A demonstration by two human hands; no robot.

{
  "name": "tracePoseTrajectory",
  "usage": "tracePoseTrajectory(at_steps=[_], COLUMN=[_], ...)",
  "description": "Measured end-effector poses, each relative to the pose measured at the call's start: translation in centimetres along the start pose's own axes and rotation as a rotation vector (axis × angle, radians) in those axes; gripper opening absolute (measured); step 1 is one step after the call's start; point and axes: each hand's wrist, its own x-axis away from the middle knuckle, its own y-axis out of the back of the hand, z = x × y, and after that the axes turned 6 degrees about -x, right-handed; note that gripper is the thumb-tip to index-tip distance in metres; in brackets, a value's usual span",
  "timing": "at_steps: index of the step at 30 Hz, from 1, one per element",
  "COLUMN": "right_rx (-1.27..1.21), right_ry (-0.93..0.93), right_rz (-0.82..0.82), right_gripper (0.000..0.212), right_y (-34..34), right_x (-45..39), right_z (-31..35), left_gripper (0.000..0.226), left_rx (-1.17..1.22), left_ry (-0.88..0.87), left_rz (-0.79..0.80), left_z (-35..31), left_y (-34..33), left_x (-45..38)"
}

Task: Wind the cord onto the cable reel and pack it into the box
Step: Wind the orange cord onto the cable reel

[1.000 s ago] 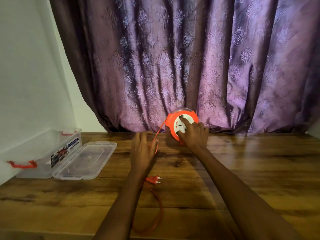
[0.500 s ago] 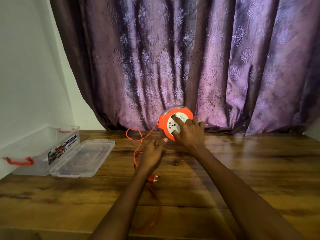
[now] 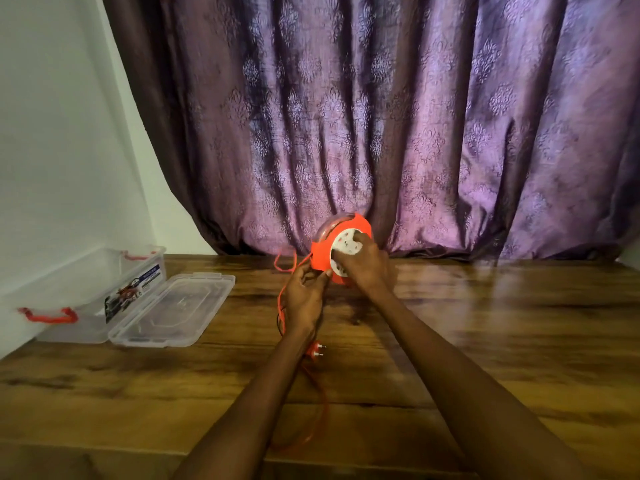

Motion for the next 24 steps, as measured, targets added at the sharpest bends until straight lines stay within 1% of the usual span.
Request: tracePoseTrajectory(at_steps=[2, 3, 4, 5, 6, 8, 9, 11, 12, 13, 14, 15, 16, 17, 18, 20, 22, 24], right_rx=[-0.585, -0.798, -0.931, -0.995, -1.010, -0.937, -0.882, -0.723, -0.548, -0.302, -0.058, 0.111, 0.237, 0.349, 0.466, 0.681, 0.830, 0.950], right_ry=[-0.305, -0.431, -0.514, -0.561, -0.575, -0.535, -0.498, -0.345, -0.225, -0.072, 0.132, 0.360, 0.576, 0.756, 0.888, 1.038, 1.126, 1.214], right_rz=[0.076, 0.100, 0.122, 0.154, 0.200, 0.284, 0.300, 0.277, 0.227, 0.140, 0.043, -0.001, 0.032, 0.117, 0.205, 0.271, 0.259, 0.223], right_gripper=[0.051, 0.042, 0.037, 0.035, 0.035, 0.036, 0.036, 0.036, 0.036, 0.033, 0.026, 0.020, 0.021, 0.029, 0.038, 0.050, 0.057, 0.060], right_y=[-0.3, -0.5, -0.7, -0.9, -0.9, -0.5, -0.3, 0.1, 0.4, 0.6, 0.9, 1.2, 1.6, 1.8, 2.1, 2.7, 3.2, 3.4], right_x=[0.0, -0.1, -0.1, 0.0, 0.1, 0.3, 0.4, 0.3, 0.2, 0.1, 0.0, -0.2, -0.5, -0.9, -1.2, -2.0, -2.4, -2.5], right_z=[0.9, 1.0, 0.9, 0.6, 0.4, -0.3, -0.7, -1.3, -1.6, -1.9, -2.3, -2.5, -2.7, -2.9, -2.9, -2.5, -2.3, -2.5], left_gripper=[0.036, 0.036, 0.034, 0.032, 0.030, 0.027, 0.025, 0.012, 0.006, 0.005, 0.006, 0.009, 0.010, 0.009, 0.007, 0.006, 0.010, 0.007], left_rx=[0.010, 0.002, -0.017, -0.036, -0.046, -0.038, -0.018, 0.051, 0.080, 0.099, 0.107, 0.112, 0.117, 0.126, 0.139, 0.154, 0.154, 0.128], left_ry=[-0.018, -0.027, -0.039, -0.048, -0.054, -0.047, -0.035, 0.009, 0.038, 0.062, 0.076, 0.085, 0.091, 0.101, 0.114, 0.124, 0.126, 0.124], left_rz=[-0.019, -0.022, -0.024, -0.026, -0.028, -0.034, -0.039, -0.057, -0.067, -0.071, -0.063, -0.051, -0.040, -0.034, -0.031, -0.037, -0.038, -0.010], left_z=[0.0, 0.1, 0.2, 0.3, 0.5, 0.6, 0.4, 0.3, 0.3, 0.3, 0.3, 0.4, 0.4, 0.3, 0.2, 0.1, 0.1, 0.0], left_y=[-0.3, -0.3, -0.3, -0.1, 0.1, 0.5, 0.6, 0.9, 1.0, 1.2, 1.3, 1.4, 1.6, 1.7, 1.8, 2.0, 2.3, 2.3], left_x=[0.3, 0.3, 0.2, 0.1, 0.1, 0.0, -0.1, -0.4, -0.6, -0.8, -1.0, -1.1, -1.2, -1.2, -1.3, -1.5, -1.8, -1.7])
